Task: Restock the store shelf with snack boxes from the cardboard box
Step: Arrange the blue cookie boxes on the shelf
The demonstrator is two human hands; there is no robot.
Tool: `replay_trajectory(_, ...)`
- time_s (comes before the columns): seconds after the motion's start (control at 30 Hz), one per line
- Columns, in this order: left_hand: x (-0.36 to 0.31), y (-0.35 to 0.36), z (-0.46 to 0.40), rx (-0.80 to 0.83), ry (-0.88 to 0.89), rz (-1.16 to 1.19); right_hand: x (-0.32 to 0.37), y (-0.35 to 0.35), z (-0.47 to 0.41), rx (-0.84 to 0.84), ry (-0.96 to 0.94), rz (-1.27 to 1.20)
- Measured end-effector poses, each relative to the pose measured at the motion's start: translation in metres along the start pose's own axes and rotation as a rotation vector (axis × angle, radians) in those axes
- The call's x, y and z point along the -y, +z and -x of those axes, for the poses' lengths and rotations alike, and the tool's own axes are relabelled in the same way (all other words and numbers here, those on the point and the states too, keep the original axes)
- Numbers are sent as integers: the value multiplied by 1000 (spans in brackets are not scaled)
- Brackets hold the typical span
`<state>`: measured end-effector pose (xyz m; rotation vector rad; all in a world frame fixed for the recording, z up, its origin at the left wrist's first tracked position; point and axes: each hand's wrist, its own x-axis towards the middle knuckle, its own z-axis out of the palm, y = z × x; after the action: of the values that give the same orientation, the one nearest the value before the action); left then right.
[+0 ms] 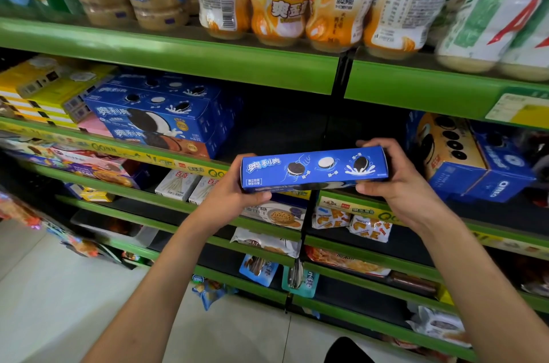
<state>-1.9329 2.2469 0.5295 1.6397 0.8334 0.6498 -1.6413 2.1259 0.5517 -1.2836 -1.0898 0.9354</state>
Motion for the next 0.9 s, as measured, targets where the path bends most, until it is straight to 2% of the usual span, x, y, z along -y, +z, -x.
replay_trajectory(0.47, -2, -1, 1, 22, 2, 38, 11, 5, 5, 2, 27, -12)
replay_trajectory(0.9, -5, -1, 3, 13, -13, 8, 11, 5, 7, -2, 24, 77)
